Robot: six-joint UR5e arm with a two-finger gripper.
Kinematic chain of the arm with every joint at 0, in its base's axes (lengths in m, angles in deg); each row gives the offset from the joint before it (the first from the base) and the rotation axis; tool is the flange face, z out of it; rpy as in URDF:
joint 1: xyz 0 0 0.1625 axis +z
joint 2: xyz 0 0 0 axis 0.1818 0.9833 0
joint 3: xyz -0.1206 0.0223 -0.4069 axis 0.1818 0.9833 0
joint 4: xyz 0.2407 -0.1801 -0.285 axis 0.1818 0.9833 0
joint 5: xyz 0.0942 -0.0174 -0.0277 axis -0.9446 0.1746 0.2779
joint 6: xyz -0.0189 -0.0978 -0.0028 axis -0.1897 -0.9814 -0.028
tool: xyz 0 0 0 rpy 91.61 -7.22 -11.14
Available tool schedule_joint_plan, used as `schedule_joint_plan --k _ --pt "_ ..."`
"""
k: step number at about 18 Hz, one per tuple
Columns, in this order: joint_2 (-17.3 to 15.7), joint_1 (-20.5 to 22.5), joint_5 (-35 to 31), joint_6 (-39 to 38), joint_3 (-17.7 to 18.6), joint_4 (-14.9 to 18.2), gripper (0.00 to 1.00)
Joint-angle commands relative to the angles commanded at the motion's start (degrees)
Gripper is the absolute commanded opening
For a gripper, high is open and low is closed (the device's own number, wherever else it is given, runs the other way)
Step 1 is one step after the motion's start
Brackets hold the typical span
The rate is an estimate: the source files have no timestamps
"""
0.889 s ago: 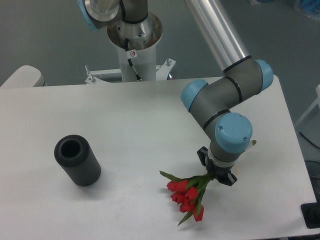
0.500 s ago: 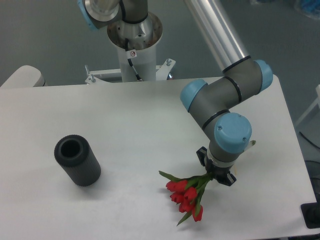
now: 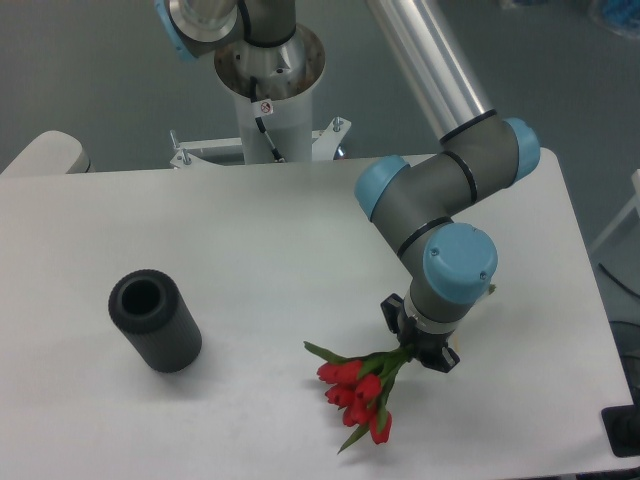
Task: Insert the flowers into the vase
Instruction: 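Carry the red tulips toward the black vase and raise them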
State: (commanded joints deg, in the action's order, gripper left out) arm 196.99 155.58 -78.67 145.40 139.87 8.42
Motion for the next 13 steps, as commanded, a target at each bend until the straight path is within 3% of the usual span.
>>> schedule_joint_plan --k 2,8,13 --pt "-0.97 -0.44 1.32 -0.71 0.44 0.0 0.07" --pt "-6.94 -0.97 14.31 -3.16 4.83 0.0 0.05" --pt "-11.25 -0.88 33.46 -8.78 6.42 0.09 0.01"
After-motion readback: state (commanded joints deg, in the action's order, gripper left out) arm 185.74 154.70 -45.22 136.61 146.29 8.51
